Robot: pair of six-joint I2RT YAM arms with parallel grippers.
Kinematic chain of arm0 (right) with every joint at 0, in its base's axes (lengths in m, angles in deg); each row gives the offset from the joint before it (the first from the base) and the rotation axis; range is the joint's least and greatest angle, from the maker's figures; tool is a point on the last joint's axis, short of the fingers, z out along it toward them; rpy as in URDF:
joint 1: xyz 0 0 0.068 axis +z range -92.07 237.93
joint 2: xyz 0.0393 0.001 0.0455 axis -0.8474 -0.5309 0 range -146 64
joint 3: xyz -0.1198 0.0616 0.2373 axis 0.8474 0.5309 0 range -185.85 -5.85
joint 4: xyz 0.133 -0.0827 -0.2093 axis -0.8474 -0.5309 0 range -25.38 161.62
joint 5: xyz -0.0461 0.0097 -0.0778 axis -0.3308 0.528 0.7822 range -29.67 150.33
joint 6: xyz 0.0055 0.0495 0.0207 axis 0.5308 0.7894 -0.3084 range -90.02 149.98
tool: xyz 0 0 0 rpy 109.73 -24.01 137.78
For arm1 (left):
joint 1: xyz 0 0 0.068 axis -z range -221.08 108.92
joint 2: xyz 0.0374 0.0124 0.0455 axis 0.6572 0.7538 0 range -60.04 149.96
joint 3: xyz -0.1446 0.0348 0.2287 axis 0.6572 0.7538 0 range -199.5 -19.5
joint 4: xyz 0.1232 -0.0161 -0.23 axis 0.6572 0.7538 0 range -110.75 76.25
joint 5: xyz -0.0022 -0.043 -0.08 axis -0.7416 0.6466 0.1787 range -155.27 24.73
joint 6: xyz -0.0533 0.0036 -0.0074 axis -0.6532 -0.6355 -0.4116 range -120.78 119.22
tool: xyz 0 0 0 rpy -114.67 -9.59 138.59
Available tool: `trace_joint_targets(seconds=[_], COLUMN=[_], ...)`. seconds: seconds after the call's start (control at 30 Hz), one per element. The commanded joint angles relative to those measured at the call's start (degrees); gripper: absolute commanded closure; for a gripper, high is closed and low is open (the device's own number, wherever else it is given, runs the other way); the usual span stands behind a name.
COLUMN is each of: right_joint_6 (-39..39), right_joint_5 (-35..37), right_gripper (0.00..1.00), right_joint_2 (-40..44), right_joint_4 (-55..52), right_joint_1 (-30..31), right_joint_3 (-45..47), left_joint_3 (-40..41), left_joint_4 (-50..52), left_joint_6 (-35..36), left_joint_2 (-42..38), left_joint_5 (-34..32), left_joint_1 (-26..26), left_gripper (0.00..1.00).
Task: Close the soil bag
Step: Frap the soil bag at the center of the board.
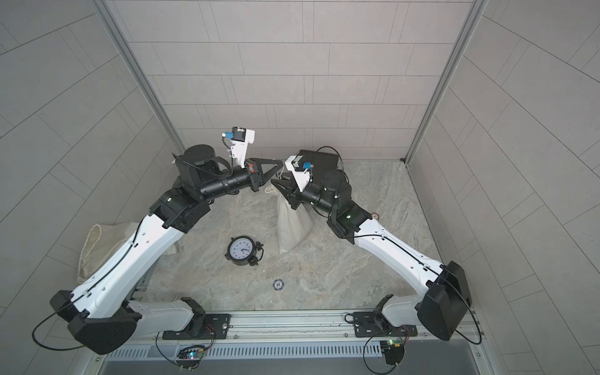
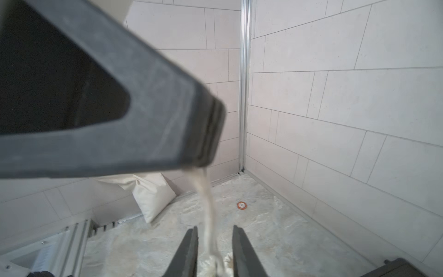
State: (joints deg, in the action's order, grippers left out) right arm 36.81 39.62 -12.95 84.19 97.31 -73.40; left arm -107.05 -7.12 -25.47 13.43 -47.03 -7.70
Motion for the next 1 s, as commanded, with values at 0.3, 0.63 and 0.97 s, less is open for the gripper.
trace_joint_targets(seconds=[0.3, 0.63, 0.97], right_joint_6=[3.9, 7.06, 7.64], right_joint_5=[6.36, 6.31, 6.11], right_gripper=[1.0, 1.0, 1.0], right_joint_2=[2.99, 4.37, 4.94], right_joint_4=[-8.64, -11.08, -12.68], right_joint_1=[0.17, 0.18, 0.26], right_joint_3=[-4.8, -6.17, -6.63], left_joint_3=[22.94, 47.37, 43.34], left_joint_4=[-17.45, -41.6, -51.74], left_joint_6=[9.03, 21.27, 26.44], left_joint_2=[-13.77, -16.83, -5.5], left_joint_5=[-13.25, -17.92, -20.09], left_joint_1=[-0.24, 1.7, 5.36], left_gripper=[0.4, 0.22, 0.26])
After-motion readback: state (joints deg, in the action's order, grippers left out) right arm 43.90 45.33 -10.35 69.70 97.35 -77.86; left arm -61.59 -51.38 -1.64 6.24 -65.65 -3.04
